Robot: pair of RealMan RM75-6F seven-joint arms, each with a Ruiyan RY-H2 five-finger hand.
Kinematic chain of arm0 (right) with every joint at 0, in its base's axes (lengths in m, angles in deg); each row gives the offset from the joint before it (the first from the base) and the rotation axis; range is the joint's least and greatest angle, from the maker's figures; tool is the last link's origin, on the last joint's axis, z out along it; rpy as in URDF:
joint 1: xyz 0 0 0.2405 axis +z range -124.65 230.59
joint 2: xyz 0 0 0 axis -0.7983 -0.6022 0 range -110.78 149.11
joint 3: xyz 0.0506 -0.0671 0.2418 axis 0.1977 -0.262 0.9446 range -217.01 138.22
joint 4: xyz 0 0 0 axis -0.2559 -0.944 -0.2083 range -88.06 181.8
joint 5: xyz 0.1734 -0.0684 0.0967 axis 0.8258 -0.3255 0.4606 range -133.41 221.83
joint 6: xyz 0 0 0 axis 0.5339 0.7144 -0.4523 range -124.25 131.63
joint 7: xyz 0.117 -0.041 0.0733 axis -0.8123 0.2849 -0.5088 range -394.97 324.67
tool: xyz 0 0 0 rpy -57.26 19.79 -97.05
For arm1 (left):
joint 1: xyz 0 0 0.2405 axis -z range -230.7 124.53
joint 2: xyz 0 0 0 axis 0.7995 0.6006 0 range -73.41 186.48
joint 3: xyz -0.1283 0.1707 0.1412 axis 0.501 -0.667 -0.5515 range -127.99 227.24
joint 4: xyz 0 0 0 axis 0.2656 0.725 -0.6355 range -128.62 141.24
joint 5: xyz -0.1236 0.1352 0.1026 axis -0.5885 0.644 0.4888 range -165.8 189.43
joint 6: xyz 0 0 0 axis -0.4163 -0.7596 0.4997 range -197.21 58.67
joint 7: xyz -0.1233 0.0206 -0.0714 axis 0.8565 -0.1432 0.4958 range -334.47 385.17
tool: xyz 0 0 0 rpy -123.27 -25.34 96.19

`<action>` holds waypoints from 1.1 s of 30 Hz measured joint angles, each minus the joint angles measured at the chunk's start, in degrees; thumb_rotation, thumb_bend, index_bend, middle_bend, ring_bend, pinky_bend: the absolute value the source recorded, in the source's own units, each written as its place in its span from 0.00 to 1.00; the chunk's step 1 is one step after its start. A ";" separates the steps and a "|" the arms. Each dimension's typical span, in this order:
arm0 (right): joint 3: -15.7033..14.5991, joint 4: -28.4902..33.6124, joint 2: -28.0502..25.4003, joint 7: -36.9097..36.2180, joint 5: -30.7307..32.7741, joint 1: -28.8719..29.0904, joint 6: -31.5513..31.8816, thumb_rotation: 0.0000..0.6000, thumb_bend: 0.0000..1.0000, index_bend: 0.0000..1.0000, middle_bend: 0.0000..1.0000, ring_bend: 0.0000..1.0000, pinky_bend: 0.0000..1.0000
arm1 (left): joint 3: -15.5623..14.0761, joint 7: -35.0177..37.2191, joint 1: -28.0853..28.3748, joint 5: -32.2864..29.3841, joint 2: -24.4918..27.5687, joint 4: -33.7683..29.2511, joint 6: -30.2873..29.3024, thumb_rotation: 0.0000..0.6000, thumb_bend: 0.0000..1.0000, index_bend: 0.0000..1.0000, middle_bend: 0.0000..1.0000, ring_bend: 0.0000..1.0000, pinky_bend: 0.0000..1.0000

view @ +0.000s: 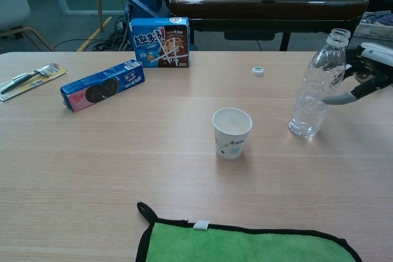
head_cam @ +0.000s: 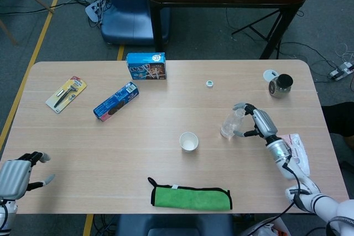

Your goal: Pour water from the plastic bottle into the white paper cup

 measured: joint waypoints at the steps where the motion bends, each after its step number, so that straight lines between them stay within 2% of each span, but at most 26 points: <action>1: -0.11 -0.33 0.27 -0.23 -0.10 0.20 -0.10 1.00 0.00 0.30 0.22 0.16 0.32 | 0.00 0.03 -0.01 -0.02 0.02 -0.01 0.01 1.00 0.10 0.46 0.50 0.51 0.75; 19: -1.53 -6.03 4.89 -5.27 -0.85 3.15 -1.76 1.00 0.00 0.30 0.28 0.16 0.32 | 0.25 1.07 -0.37 -0.61 0.81 -0.69 -0.10 1.00 0.10 0.46 0.50 0.51 0.75; 33: -2.66 -8.17 6.62 -7.84 -1.18 4.54 -2.99 1.00 0.00 0.30 0.34 0.22 0.33 | 0.38 1.21 -0.43 -0.97 1.05 -0.97 0.14 1.00 0.10 0.46 0.50 0.51 0.75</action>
